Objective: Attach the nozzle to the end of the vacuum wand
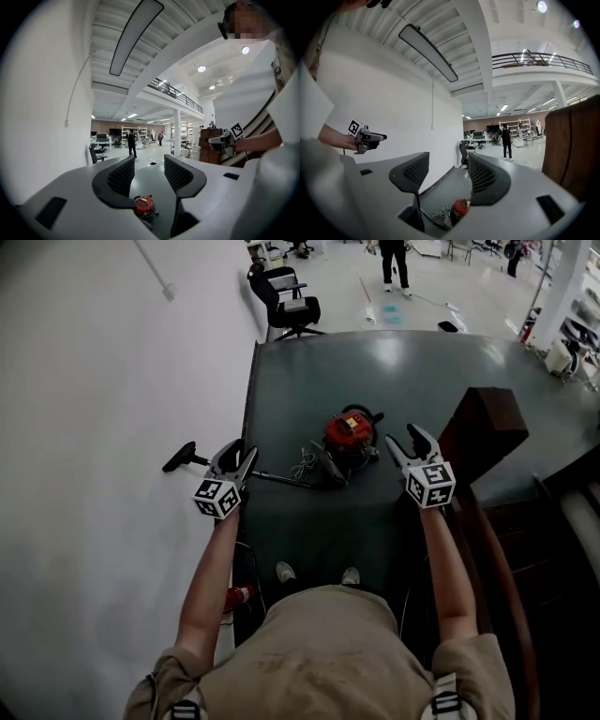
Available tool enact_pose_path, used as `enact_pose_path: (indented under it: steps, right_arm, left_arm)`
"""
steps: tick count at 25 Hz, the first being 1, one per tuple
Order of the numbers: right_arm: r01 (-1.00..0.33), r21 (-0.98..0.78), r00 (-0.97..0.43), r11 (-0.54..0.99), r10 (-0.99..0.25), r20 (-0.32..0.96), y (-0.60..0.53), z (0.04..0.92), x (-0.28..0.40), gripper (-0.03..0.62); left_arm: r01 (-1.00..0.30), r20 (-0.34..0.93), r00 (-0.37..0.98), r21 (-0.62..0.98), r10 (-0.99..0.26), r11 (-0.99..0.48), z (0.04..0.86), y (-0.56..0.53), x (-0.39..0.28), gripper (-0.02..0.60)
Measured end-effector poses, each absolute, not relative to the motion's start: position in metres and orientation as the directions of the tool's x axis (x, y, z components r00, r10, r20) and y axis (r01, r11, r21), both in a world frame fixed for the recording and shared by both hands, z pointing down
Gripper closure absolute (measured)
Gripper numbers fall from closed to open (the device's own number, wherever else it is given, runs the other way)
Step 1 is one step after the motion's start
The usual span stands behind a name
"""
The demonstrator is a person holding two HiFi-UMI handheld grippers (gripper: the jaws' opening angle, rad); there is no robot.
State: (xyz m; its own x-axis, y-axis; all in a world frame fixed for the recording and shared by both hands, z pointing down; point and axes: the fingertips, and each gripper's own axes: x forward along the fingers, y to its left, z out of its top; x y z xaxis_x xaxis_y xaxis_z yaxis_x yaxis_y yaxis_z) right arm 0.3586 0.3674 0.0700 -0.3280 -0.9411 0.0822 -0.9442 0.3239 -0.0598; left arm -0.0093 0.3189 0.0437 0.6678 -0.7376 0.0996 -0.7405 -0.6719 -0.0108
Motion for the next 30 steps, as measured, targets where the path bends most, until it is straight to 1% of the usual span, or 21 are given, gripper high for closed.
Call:
enact_pose_path:
  steps: [9,10,11,17,30]
  right_arm:
    - [-0.947,-0.068,-0.321,0.314,-0.930,0.178,0.405,0.137,0.334,0.333]
    - [-0.950,-0.055,-0.311,0.306,-0.932,0.188,0.408,0.143,0.332,0.408]
    - [-0.954,-0.045,-0.299,0.296,-0.934,0.197,0.412,0.149,0.329,0.428]
    - [-0.952,-0.058,-0.306,0.300,-0.933,0.189,0.431,0.150,0.312,0.439]
    - [-0.929,-0.094,-0.370,0.359,-0.912,0.174,0.462,0.139,0.283,0.439]
  left_arm:
    - [-0.743,0.164,0.666,0.063,-0.728,-0.666,0.121,0.349,-0.024,0.391]
    - [-0.744,0.174,0.665,0.074,-0.726,-0.664,0.130,0.352,-0.026,0.391]
    - [-0.744,0.184,0.665,0.085,-0.724,-0.662,0.138,0.356,-0.028,0.391]
    - [-0.732,0.203,0.679,0.113,-0.705,-0.672,0.152,0.375,-0.028,0.391]
    - [-0.705,0.191,0.707,0.122,-0.681,-0.699,0.131,0.389,-0.020,0.391]
